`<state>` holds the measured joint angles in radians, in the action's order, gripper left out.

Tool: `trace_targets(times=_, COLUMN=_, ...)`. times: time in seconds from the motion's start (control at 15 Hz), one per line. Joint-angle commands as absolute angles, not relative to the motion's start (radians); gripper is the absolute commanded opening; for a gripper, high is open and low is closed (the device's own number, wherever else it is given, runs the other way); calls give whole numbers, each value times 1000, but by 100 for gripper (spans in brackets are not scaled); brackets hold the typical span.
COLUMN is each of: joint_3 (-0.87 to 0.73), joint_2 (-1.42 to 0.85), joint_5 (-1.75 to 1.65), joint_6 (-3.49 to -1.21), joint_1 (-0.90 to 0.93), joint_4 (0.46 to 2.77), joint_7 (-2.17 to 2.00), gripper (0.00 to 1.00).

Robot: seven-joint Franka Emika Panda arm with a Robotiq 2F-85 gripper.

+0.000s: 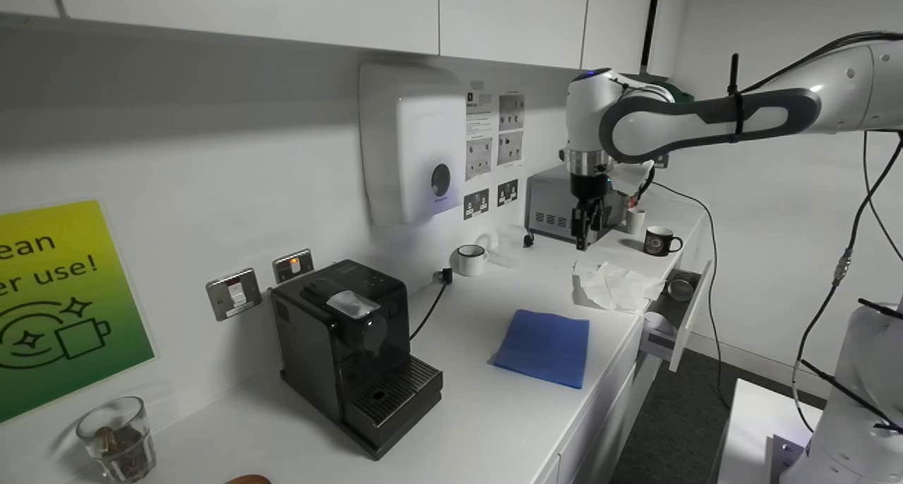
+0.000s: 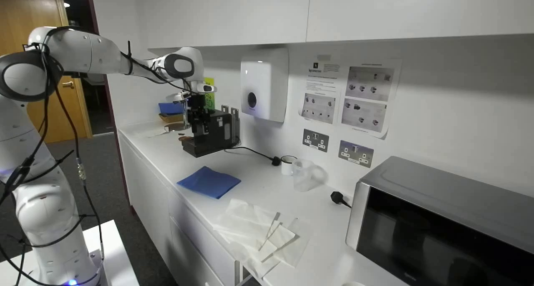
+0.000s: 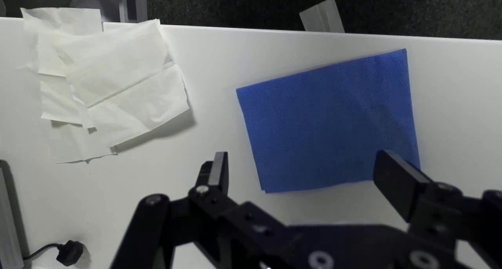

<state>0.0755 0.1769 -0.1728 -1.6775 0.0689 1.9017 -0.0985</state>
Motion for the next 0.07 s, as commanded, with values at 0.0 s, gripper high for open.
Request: trace_targets(times=0.0, joint_3=79, joint_2=171, joint_5=-172, joint_6=-1675, joint_1=65, joint_4=1899, joint_7=-98, gripper=100)
